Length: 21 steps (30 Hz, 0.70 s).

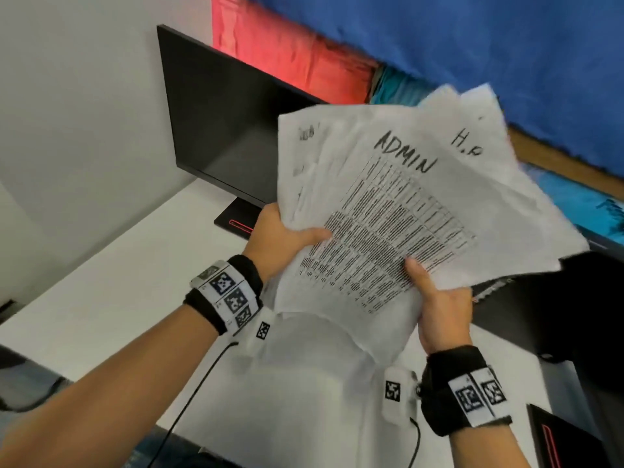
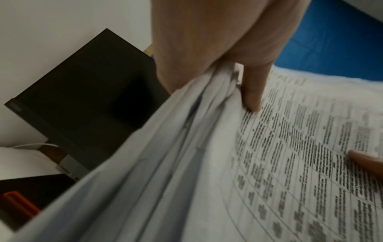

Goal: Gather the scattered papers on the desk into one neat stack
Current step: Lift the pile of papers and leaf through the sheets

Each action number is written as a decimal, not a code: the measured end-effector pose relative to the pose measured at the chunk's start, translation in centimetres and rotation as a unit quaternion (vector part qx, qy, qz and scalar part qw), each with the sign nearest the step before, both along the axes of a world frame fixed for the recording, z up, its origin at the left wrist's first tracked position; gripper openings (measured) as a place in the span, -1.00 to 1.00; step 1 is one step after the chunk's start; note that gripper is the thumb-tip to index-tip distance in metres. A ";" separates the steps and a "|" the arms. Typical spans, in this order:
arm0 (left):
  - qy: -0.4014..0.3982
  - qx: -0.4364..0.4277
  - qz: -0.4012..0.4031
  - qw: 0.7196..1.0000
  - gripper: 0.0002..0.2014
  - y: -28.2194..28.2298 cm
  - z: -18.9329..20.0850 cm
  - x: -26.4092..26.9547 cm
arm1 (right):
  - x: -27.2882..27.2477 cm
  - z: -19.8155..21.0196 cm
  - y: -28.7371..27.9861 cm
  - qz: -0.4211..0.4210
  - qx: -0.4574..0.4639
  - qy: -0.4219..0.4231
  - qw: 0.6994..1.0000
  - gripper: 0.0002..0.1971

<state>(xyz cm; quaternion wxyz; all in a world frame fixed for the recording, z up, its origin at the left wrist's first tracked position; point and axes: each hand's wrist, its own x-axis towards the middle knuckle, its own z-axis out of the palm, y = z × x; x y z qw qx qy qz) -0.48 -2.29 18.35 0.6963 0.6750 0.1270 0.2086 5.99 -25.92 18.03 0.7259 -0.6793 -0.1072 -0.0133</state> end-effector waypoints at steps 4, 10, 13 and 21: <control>-0.097 -0.011 0.038 0.994 -0.60 0.7 1.6 -0.2 | -0.9 1.4 0.6 -0.015 0.019 -0.083 0.996 -0.50; -0.060 0.004 0.038 0.997 -0.27 1.5 -2.0 0.1 | 1.4 -2.8 0.8 0.035 0.036 0.059 0.997 -0.33; -0.014 -0.026 0.038 0.999 -0.21 1.9 -4.7 1.1 | 2.9 -5.0 1.7 0.049 0.001 0.122 0.991 -0.44; 0.006 0.000 0.045 0.999 -0.26 4.5 -5.1 3.5 | 4.5 -6.6 1.6 0.018 -0.069 0.102 0.992 -0.54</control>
